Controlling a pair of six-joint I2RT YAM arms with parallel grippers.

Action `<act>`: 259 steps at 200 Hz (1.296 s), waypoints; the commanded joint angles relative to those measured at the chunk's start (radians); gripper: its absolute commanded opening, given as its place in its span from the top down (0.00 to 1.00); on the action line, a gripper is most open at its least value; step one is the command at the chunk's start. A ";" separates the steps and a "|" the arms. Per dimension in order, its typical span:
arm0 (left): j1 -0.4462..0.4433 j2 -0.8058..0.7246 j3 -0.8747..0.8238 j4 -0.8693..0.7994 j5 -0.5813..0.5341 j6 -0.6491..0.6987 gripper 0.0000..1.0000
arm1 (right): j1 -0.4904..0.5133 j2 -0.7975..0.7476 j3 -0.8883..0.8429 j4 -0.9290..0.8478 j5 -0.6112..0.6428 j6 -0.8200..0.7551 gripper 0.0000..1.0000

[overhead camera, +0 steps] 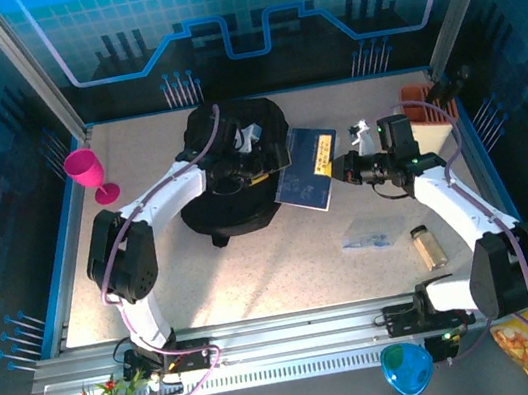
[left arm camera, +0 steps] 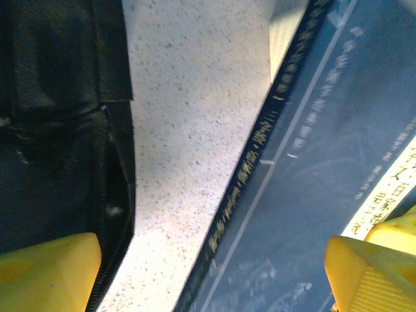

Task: Pack the student bag
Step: Pick up the book from the center of the table, then pass the book.

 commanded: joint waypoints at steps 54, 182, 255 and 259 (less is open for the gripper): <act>0.013 -0.008 -0.016 0.151 0.198 -0.064 0.47 | 0.000 0.062 0.067 0.061 -0.131 0.014 1.00; 0.099 -0.298 -0.302 0.494 -0.156 -0.341 0.94 | 0.098 -0.024 -0.103 0.302 0.142 0.514 0.08; 0.083 -0.400 -0.569 0.923 -0.470 -0.681 0.93 | 0.345 -0.011 -0.124 0.538 0.416 0.867 0.06; 0.078 -0.400 -0.574 0.934 -0.479 -0.689 0.93 | 0.355 -0.007 -0.121 0.554 0.427 0.874 0.06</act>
